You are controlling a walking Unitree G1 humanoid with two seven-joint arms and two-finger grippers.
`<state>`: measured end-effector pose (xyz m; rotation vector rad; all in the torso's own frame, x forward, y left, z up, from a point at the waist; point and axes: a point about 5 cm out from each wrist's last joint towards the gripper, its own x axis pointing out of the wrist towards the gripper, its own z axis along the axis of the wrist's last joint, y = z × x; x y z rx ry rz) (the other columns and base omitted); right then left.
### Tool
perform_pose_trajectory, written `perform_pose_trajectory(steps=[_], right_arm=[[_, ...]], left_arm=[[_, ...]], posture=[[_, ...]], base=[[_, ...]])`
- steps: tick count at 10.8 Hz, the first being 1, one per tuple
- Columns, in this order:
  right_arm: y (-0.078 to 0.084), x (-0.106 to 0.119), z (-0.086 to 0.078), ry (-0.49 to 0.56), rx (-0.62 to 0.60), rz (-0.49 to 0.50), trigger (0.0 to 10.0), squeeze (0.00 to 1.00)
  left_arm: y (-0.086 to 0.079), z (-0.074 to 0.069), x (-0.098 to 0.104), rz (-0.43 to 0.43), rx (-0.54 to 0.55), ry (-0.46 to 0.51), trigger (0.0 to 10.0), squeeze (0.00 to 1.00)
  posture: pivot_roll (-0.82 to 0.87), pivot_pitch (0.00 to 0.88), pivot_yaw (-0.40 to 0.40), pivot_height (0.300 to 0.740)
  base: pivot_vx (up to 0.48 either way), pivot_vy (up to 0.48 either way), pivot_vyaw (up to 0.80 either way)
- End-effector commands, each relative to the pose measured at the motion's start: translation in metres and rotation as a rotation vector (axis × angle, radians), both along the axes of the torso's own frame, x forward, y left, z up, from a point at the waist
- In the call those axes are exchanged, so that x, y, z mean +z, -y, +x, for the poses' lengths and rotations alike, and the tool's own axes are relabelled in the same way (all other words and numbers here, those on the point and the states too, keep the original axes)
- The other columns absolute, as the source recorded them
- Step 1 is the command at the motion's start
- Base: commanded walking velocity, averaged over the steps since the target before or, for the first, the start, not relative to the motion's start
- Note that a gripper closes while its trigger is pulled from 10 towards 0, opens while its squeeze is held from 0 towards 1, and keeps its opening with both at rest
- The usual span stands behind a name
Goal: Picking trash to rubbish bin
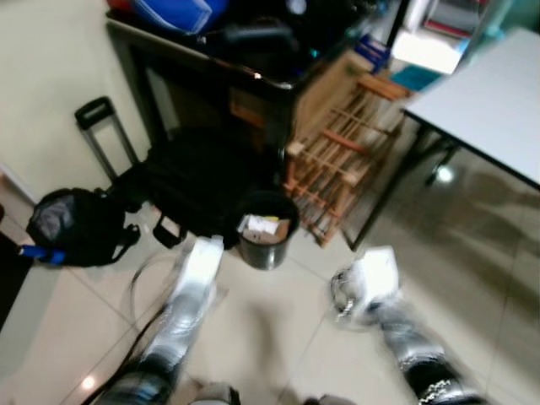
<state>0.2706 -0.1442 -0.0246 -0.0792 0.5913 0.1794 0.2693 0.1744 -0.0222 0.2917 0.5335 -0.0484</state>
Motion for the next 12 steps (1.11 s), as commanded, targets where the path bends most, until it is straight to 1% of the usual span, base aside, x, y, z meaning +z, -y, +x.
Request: perform_pose_trajectory(steps=[1,3,4,5,6,7,12], right_arm=[[0.016,-0.015,-0.018,-0.079,-0.026,-0.026,10.0,0.00],[0.021,-0.032,-0.039,-0.161,-0.033,-0.060,10.0,0.00],[0.026,-0.037,-0.048,-0.196,-0.056,-0.065,10.0,0.00],[0.030,-0.041,-0.053,-0.216,-0.063,-0.075,10.0,0.00],[0.032,-0.043,-0.057,-0.227,-0.082,-0.072,10.0,0.00],[0.030,-0.043,-0.058,-0.228,-0.079,-0.067,10.0,0.00],[0.028,-0.047,-0.064,-0.249,-0.079,-0.068,10.0,0.00]], left_arm=[[0.007,-0.009,-0.010,-0.018,-0.009,-0.056,10.0,0.00],[0.002,-0.031,-0.028,0.021,-0.008,-0.158,10.0,0.00],[-0.001,-0.038,-0.033,0.035,-0.017,-0.185,10.0,0.00],[-0.003,-0.041,-0.034,0.036,-0.007,-0.197,10.0,0.00],[-0.008,-0.044,-0.037,0.044,0.002,-0.213,10.0,0.00],[-0.010,-0.047,-0.038,0.051,0.007,-0.225,10.0,0.00],[-0.013,-0.059,-0.045,0.072,-0.008,-0.261,10.0,0.00]], posture=[[0.02,0.153,0.012,0.740],[0.01,0.144,0.015,0.740],[0.01,0.136,0.019,0.740],[0.01,0.129,0.021,0.740],[0.01,0.127,0.025,0.740],[0.01,0.124,0.028,0.740],[0.01,0.119,0.035,0.740]], base=[[0.345,0.000,0.00],[0.349,0.000,0.00],[0.345,0.000,0.00],[0.345,0.000,0.00],[0.345,0.000,0.00],[0.345,0.000,0.00],[0.346,0.000,0.00]])
